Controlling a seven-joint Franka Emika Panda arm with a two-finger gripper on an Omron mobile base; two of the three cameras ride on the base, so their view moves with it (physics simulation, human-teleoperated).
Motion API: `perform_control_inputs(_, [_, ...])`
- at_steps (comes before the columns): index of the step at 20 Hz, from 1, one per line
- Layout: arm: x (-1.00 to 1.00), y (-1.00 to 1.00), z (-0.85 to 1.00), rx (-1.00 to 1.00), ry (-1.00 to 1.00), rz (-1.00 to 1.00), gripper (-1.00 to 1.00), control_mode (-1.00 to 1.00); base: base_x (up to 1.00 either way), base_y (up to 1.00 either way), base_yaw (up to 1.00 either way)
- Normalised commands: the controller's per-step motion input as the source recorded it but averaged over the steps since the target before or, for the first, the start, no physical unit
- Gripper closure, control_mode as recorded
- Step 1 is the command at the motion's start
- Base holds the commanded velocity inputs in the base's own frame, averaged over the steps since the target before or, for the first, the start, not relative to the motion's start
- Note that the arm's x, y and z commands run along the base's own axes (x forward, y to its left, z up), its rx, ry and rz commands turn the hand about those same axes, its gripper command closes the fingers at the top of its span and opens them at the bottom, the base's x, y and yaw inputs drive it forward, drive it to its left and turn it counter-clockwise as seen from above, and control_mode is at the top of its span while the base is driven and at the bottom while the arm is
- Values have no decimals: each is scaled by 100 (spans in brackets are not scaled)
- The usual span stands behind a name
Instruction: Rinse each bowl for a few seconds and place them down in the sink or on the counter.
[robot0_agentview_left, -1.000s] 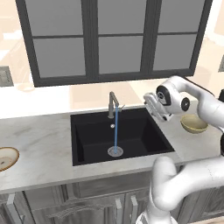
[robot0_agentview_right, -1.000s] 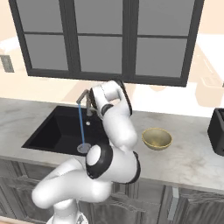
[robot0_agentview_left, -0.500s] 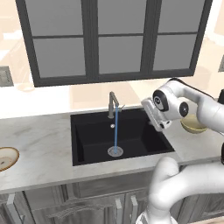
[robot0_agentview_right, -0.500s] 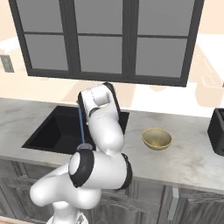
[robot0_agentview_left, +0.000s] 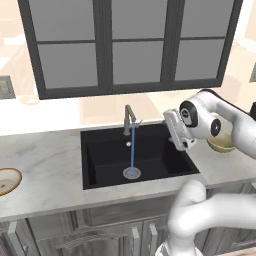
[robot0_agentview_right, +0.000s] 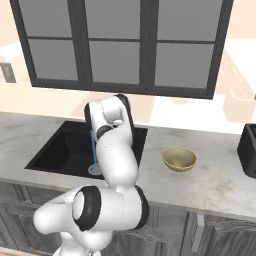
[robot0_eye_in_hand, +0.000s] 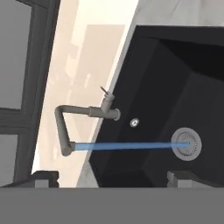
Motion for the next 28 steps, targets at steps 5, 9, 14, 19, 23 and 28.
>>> perform_control_inputs(5, [-2, -9, 79, 0, 0, 15, -100, -100, 0, 0, 0])
perform_control_inputs(9, [-11, -3, 76, 0, 6, 14, -100, -100, 0, 0, 0])
perform_control_inputs(14, [-5, 2, 68, 0, 23, 9, -100, -100, 0, 0, 0])
perform_control_inputs(19, [0, 1, 62, 0, 30, 8, -100, -100, 0, 0, 0])
perform_control_inputs(23, [0, 0, 47, -7, 37, 2, -100, -100, 0, 0, 0])
perform_control_inputs(28, [0, 0, 40, -9, 38, 0, -100, -100, 0, 0, 0])
